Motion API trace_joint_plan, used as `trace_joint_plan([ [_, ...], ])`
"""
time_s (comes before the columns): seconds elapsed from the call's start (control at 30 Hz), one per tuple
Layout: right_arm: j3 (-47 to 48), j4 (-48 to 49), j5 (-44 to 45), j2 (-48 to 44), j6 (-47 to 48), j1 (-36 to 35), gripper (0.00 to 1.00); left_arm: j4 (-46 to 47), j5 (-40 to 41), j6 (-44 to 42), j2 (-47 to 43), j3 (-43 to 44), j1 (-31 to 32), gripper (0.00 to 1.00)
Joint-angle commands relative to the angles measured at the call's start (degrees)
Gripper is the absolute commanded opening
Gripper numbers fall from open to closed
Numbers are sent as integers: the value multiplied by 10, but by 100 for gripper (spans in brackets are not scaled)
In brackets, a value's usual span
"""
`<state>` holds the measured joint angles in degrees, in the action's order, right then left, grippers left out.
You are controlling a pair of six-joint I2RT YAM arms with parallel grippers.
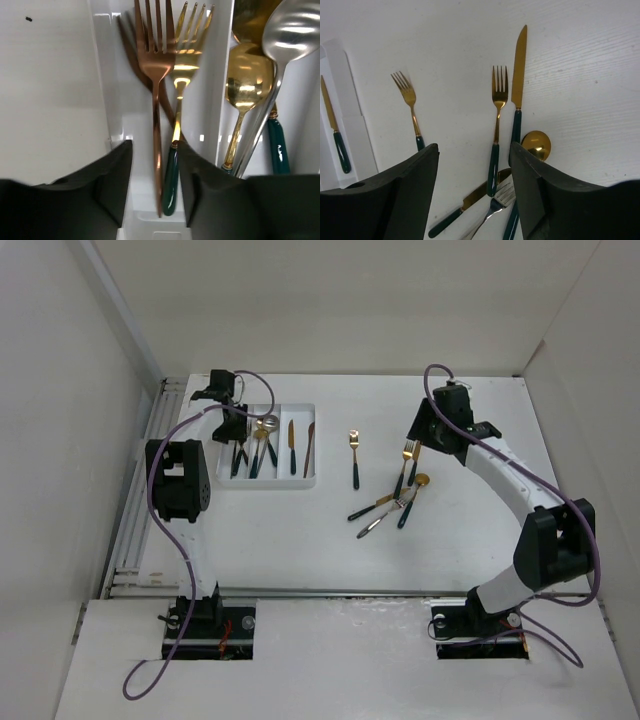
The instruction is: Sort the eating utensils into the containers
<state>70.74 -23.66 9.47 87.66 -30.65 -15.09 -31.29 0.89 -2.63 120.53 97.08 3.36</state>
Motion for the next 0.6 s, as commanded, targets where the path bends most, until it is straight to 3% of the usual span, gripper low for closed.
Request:
trace_joint_plan([
  [0.0,31,-31,38,16,-5,-5,65,13,-13,2,-21,0,1,40],
  [0.07,31,-44,44,36,-5,-5,65,13,-13,2,-33,0,1,55],
  [0.1,31,-49,44,43,-5,-5,65,13,-13,2,-33,0,1,57],
  [0.2,31,-49,29,70,-5,-5,59,7,-7,2,-49,7,1,57],
  [0.27,31,-43,11,86,9,-10,46,2,-7,2,-64,23,1,58],
  [0.57,83,-65,-6,180,15,-21,43,-20,21,14,-116,37,31,58],
])
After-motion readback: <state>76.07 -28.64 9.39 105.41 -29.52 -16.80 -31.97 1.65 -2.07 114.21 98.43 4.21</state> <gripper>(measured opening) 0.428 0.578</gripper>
